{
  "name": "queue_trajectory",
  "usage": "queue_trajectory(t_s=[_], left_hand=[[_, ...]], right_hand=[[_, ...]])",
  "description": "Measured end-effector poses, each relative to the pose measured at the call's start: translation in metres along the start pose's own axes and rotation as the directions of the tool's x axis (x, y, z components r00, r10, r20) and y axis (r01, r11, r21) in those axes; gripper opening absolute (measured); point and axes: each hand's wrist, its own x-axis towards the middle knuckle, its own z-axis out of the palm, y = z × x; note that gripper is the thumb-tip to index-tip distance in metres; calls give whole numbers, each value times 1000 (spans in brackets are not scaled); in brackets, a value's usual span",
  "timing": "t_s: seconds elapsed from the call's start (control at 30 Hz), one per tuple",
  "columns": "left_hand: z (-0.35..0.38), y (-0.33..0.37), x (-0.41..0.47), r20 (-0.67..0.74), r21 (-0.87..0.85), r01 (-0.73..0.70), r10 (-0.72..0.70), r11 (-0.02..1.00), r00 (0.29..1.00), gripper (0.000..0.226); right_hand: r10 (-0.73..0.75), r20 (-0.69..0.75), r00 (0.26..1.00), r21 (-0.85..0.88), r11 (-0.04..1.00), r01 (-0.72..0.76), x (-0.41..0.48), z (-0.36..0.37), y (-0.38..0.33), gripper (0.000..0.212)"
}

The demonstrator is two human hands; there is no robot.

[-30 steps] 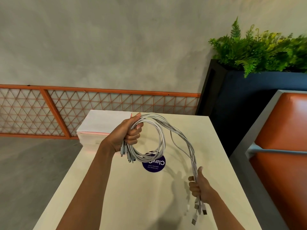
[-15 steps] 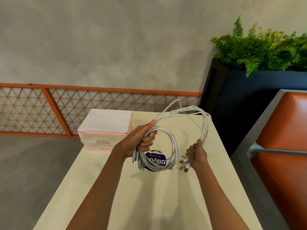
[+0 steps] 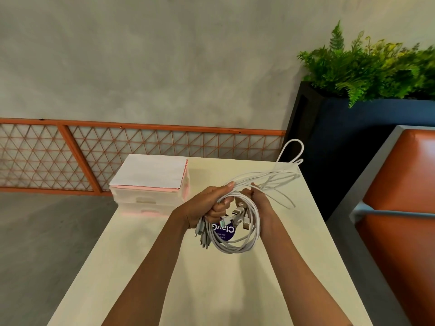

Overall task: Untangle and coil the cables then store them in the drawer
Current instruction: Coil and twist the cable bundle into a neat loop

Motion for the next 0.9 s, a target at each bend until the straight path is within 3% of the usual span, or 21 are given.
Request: queue_trajectory(t_s=[0.07, 0.17, 0.23, 0.27, 0.33, 0.4, 0.5, 0.63, 0.8, 0.9], left_hand=[[-1, -4, 1, -56, 46, -9, 11, 999, 998, 43], [1, -11, 4, -106, 34, -8, 11, 999, 994, 45], [1, -13, 7, -146, 29, -11, 15, 1000, 989, 44], [-1, -14, 8, -165, 35, -13, 19, 999, 986, 44], [-4, -14, 9, -200, 44, -18, 26, 999, 980, 44], [-7, -15, 9, -237, 30, -21, 28, 999, 971, 43], [-11, -16, 8, -288, 17, -30, 34, 999, 957, 42], [-15, -13, 8, -339, 30, -77, 82, 997, 937, 41], [-15, -10, 6, -327, 74, -103, 122, 992, 937, 40], [-14, -8, 5, -315, 90, -122, 145, 988, 938, 39]], right_hand=[[-25, 1, 1000, -172, 985, 25, -17, 1, 7, 46], [59, 74, 995, -155, 987, -47, -19, -7, 12, 53], [136, 114, 984, -179, 977, -115, -12, -9, 14, 33], [179, 162, 970, -174, 973, -151, -9, -9, 17, 27], [277, 295, 914, -195, 954, -226, -3, -16, 17, 43], [311, 399, 863, -244, 943, -227, -3, -18, 18, 40], [311, 430, 848, -181, 950, -256, -7, -16, 20, 41], [230, 400, 887, -31, 971, -238, -21, -11, 21, 32], [125, 363, 923, -114, 989, -89, -29, -9, 22, 50], [91, 415, 905, -154, 988, -29, -26, -11, 24, 37]])
